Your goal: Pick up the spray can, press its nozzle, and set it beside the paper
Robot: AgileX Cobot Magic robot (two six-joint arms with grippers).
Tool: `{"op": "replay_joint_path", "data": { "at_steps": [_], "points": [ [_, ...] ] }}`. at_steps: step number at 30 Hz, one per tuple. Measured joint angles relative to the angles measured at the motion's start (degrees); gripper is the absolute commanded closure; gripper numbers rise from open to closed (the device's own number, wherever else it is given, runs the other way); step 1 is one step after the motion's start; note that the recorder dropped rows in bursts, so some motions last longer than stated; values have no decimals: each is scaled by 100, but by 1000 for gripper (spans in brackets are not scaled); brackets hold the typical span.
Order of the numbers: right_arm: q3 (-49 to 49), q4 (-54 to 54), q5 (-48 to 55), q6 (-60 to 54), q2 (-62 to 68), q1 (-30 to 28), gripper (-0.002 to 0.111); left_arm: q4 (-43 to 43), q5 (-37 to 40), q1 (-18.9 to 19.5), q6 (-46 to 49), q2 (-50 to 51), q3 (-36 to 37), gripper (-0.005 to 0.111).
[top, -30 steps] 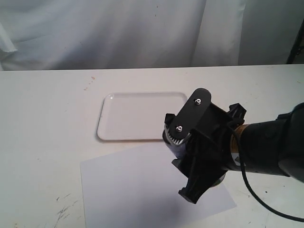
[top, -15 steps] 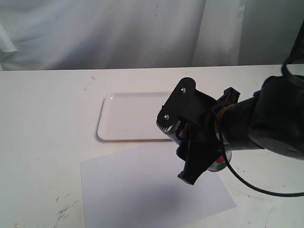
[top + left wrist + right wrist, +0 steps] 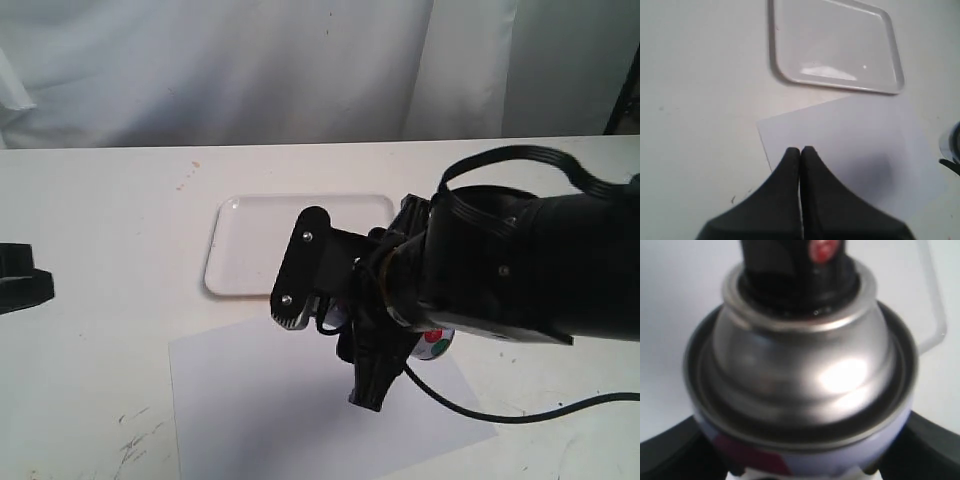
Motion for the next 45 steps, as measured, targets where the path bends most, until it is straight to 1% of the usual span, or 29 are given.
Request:
{"op": "replay_joint_path", "data": {
  "at_steps": [6,14,18,23,26,34,35,38,40,44,45],
  "points": [
    [0,-424,224,-12,316,5,108,-805,453,0,798,891,-325,107],
    [-271,-514,713,-12,670,46,108,-1295,707,0,1325,1450,-667,107],
    [-407,-473,784,-101,768,206,108,-1765,1169,0,1818,1788,-794,107],
    [-407,-374,823,-303,780,235,108,-2015,1786,0,2053,2386,-985,107],
    [-407,-107,914,-454,780,235,108,-2421,2194,0,2385,2814,-1063,107],
    [-396,155,821,-717,780,235,108,-3076,2691,0,2879,3556,-1081,107],
    [-396,165,784,-738,780,235,108,-3297,2898,0,3042,3765,-1081,107],
    [-396,177,775,-749,780,235,108,-3624,3159,0,3251,4095,-1086,107],
    [-396,177,728,-749,780,235,108,-3661,3177,-103,3278,4276,-1147,107],
    [-396,188,664,-749,780,235,108,-3649,3137,-597,3289,4456,-1446,107],
    [-396,196,664,-749,780,235,108,-3649,3137,-630,3289,4470,-1480,107]
  ]
}}
